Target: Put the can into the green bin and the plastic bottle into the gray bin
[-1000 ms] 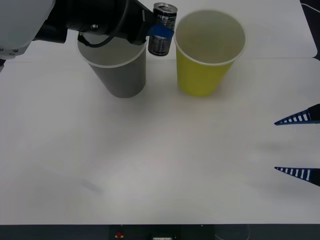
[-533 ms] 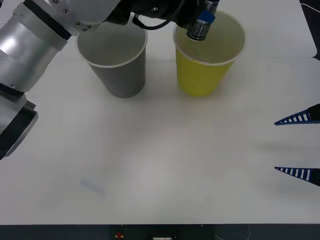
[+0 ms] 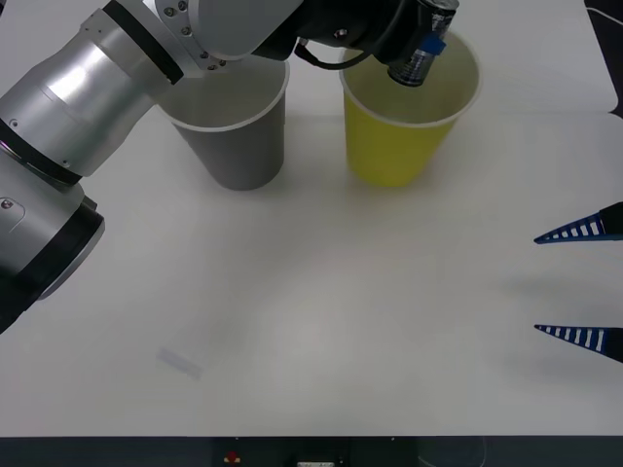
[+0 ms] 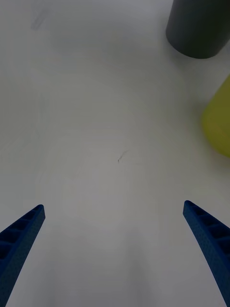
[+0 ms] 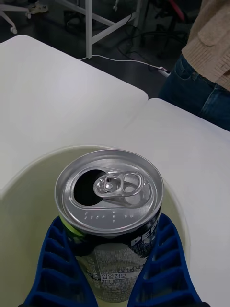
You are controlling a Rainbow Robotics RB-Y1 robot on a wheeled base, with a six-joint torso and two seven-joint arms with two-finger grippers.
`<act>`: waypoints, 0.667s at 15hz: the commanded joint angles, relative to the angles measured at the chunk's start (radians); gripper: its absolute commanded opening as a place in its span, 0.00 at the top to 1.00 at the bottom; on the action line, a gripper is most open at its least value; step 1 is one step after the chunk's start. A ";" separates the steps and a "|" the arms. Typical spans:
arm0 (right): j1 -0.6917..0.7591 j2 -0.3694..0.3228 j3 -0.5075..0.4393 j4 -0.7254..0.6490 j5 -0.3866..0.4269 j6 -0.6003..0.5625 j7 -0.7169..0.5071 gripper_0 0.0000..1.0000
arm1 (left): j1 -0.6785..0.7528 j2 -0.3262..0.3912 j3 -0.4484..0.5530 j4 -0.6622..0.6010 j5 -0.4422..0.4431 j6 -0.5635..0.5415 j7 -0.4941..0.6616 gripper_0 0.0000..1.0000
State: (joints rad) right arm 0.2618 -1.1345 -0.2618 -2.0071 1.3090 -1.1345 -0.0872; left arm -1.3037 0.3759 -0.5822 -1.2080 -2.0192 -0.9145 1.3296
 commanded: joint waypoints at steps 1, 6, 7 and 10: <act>0.000 0.000 0.000 0.000 0.000 0.000 0.000 0.00 | 0.001 0.000 0.001 0.001 -0.006 0.002 -0.003 0.03; 0.000 0.000 0.000 0.000 0.000 0.000 0.000 0.00 | 0.001 0.006 0.001 0.001 -0.013 0.002 -0.032 0.00; 0.000 0.000 0.000 0.000 0.000 0.000 0.000 0.00 | 0.004 0.008 0.001 -0.001 -0.013 0.000 -0.032 0.00; 0.000 0.000 0.000 0.000 0.000 0.000 0.000 0.00 | 0.004 0.026 0.001 -0.024 -0.010 -0.043 -0.044 0.00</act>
State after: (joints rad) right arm 0.2618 -1.1345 -0.2618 -2.0071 1.3090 -1.1345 -0.0873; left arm -1.2995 0.3942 -0.5815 -1.2217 -2.0328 -0.9411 1.2891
